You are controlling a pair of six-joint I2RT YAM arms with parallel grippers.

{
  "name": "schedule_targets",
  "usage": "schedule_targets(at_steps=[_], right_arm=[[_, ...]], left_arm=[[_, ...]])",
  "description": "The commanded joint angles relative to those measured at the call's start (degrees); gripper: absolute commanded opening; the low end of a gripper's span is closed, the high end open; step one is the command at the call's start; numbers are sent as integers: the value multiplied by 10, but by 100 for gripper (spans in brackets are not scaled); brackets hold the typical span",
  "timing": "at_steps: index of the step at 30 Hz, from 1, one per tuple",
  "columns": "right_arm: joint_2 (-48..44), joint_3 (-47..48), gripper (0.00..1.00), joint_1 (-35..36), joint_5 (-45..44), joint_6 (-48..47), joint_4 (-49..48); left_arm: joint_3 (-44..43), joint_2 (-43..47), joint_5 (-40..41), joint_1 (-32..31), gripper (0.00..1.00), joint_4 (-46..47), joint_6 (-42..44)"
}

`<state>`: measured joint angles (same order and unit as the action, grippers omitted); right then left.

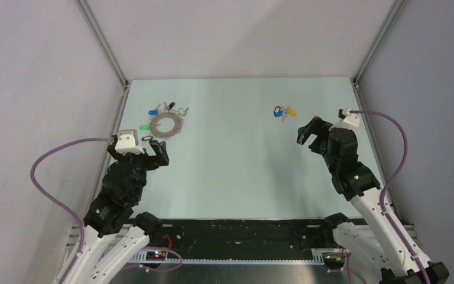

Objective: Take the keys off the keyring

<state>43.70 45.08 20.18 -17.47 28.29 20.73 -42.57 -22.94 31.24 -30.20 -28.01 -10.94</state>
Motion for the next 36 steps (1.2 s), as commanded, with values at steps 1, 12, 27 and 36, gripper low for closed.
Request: schedule_targets(at_steps=[1,12,27,36], right_arm=[[7,18,99,-8,14,-17,-21],[23,5,99,-12,33,-50,-22],[-43,-23,99,-16,90,-42,-48],[-56,-32,99,-29,122,-38,-66]], left_arm=[[-17,-27,-43,1,100,1,7],[-133,-376,-45,74,99,8,-172],[-274,-727,-146,195,77,193,-208],[-485,-933,-214,230,73,93,-206]])
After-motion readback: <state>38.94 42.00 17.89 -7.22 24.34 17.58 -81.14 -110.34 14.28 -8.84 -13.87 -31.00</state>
